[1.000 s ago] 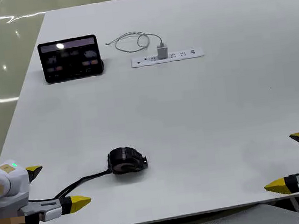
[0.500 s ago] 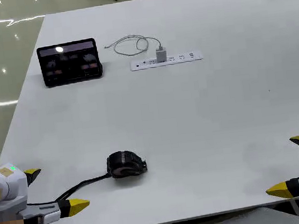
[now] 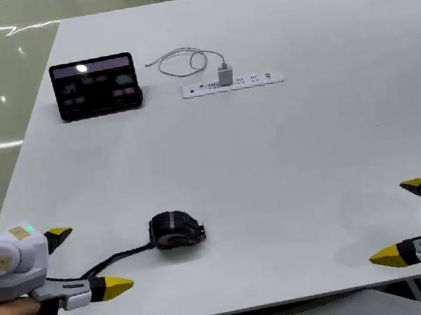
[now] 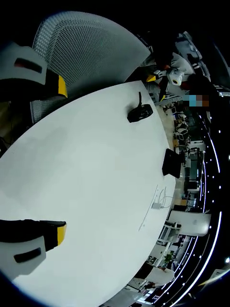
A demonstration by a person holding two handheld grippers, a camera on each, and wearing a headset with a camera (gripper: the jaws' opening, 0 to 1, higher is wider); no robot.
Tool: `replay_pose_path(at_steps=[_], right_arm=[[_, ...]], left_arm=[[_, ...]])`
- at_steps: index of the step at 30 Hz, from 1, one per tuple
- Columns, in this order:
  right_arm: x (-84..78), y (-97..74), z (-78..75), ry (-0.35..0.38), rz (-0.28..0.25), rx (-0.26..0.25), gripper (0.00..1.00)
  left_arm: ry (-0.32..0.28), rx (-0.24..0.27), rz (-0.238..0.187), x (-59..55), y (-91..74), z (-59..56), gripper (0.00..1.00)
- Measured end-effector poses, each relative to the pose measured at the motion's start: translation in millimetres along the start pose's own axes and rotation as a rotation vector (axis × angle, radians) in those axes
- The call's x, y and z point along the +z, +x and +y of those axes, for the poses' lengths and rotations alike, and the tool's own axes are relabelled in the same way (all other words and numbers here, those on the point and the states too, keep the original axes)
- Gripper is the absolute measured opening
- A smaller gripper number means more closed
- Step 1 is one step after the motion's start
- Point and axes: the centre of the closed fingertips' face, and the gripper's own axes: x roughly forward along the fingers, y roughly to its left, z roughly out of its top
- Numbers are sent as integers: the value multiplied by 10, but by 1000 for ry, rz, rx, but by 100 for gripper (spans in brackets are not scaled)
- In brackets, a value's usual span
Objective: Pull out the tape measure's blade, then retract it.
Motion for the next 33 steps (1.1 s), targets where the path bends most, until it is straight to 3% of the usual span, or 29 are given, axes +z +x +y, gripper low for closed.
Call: replay_pose_path(at_steps=[5, 10, 20, 26, 33], right_arm=[[93, 96, 28, -28, 5, 19, 100], [192, 196, 49, -48, -4, 38, 100], [380, 393, 138, -93, -11, 84, 100], [492, 493, 200, -114, -25, 108, 100], [629, 674, 305, -156, -24, 150, 100]], left_arm=[[33, -39, 68, 25, 146, -53, 100], [108, -82, 78, 177, 269, -94, 100], [271, -163, 155, 369, 506, -117, 100], [354, -214, 211, 383, 644, -157, 100], [478, -311, 272, 342, 830, -319, 94]])
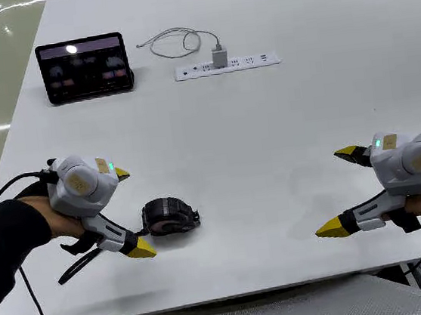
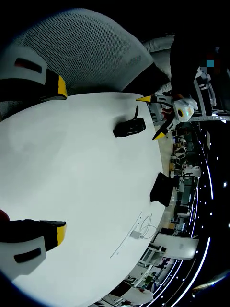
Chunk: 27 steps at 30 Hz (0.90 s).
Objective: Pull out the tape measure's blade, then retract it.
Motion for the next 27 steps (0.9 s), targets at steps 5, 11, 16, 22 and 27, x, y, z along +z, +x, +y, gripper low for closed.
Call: replay_pose_path(at_steps=[5, 11, 16, 22, 27], right_arm=[[93, 149, 65, -45, 7, 41, 100], [267, 305, 161, -109, -27, 88, 100], [378, 475, 247, -152, -44, 123, 100], [498, 708, 339, -175, -45, 165, 99], [621, 900, 423, -199, -53, 196, 95]], left_arm=[[17, -21, 33, 36, 117, 31, 93], [46, -52, 62, 68, 203, 7, 91], [60, -62, 80, 103, 262, -4, 87], [90, -71, 99, 113, 343, -21, 77], [108, -76, 126, 58, 409, -41, 66]])
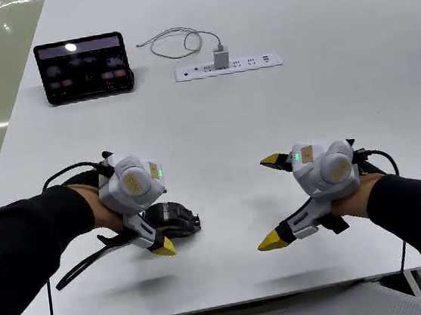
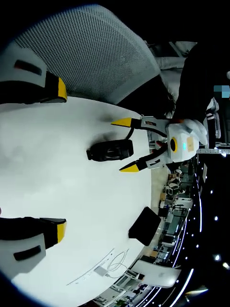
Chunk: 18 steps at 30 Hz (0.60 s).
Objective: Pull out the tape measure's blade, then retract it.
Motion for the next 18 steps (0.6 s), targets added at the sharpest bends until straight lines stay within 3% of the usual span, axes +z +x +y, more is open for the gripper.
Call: replay_pose_path(at_steps=[4, 9, 10, 11, 13, 18], right_arm=[[102, 143, 8, -22, -16, 20, 89], [184, 316, 10, -36, -11, 31, 86], [199, 351, 10, -38, -9, 37, 84], [214, 369, 13, -39, -9, 40, 82], [254, 419, 15, -58, -17, 46, 79], [300, 548, -6, -66, -12, 65, 69]], left_arm=[[9, 2, 31, -66, 33, 18, 51], [27, 6, 38, -64, 39, 49, 44], [27, 2, 49, -82, 45, 45, 37], [65, 46, 53, -85, 40, 126, 33], [60, 16, 50, -68, 7, 93, 33], [70, 25, 56, -97, 18, 95, 32]])
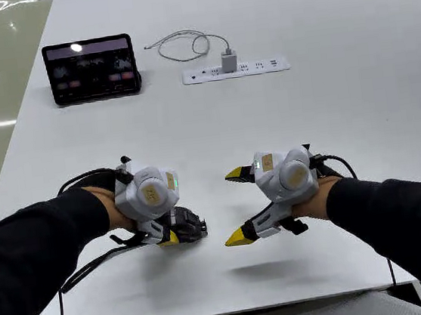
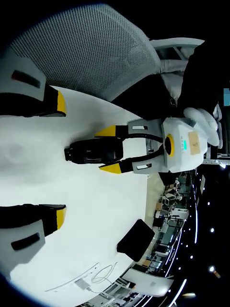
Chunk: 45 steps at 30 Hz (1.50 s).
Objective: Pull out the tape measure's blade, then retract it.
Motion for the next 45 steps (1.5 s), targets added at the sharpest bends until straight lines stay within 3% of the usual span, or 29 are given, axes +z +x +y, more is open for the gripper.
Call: replay_pose_path(at_steps=[4, 6, 9, 11, 15, 26, 30, 45], right_arm=[[-4, 134, 31, -12, 16, 28, 60], [-57, 201, 76, -19, 54, 52, 57], [-65, 335, 180, -50, 69, 89, 54], [-78, 396, 211, -59, 79, 104, 47], [-93, 487, 207, -65, 94, 112, 40], [-184, 536, 166, -73, 130, 122, 20], [-146, 591, 156, -66, 112, 117, 12], [-178, 549, 135, -42, 140, 124, 8]], left_arm=[[-6, 5, -5, -2, 3, 8, 32], [-5, 5, -4, -1, 5, 5, 32], [14, 17, 22, -15, 22, 7, 32], [13, 26, 28, -18, 41, 17, 32], [-5, 20, 23, -25, 41, 34, 31], [-20, 12, 20, -17, 59, 13, 31], [-25, 9, 19, -14, 66, 8, 31], [-31, 8, 24, -15, 59, 3, 31]])
